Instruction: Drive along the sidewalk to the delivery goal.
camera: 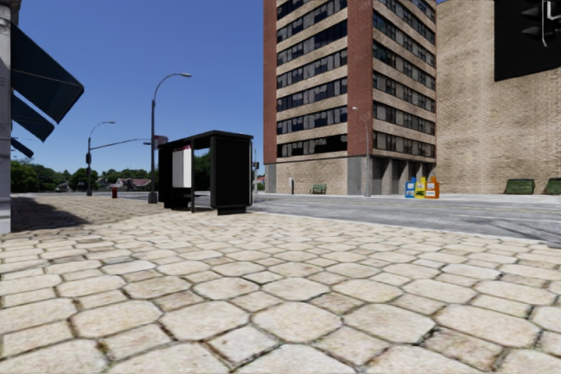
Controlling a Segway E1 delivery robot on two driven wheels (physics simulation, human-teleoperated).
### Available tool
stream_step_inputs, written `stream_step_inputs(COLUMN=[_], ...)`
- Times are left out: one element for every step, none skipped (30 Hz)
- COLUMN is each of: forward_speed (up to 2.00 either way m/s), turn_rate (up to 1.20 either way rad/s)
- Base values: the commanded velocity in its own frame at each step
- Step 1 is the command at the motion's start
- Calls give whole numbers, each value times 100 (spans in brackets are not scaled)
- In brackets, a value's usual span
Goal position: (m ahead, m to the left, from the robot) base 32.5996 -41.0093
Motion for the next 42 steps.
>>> stream_step_inputs(forward_speed=[200, 200, 200, 200, 200, 200, 200, 200, 200, 200, 200, 200, 200, 200, 200, 200, 200, 200, 200, 200, 200, 200, 200, 200, 200, 200, 200, 200, 200, 200, 200, 200, 200, 200, 200, 200, 200, 200, 200, 200, 200, 200], turn_rate=[0, 0, 0, 0, 0, 0, 0, 0, 0, 0, 0, 0, 0, 4, 36, 40, 46, 46, 49, 49, 49, 49, 50, 50, 50, 50, 49, 49, 49, 49, 49, 49, 49, 49, 49, 49, 49, 49, 49, 49, 49, 49])
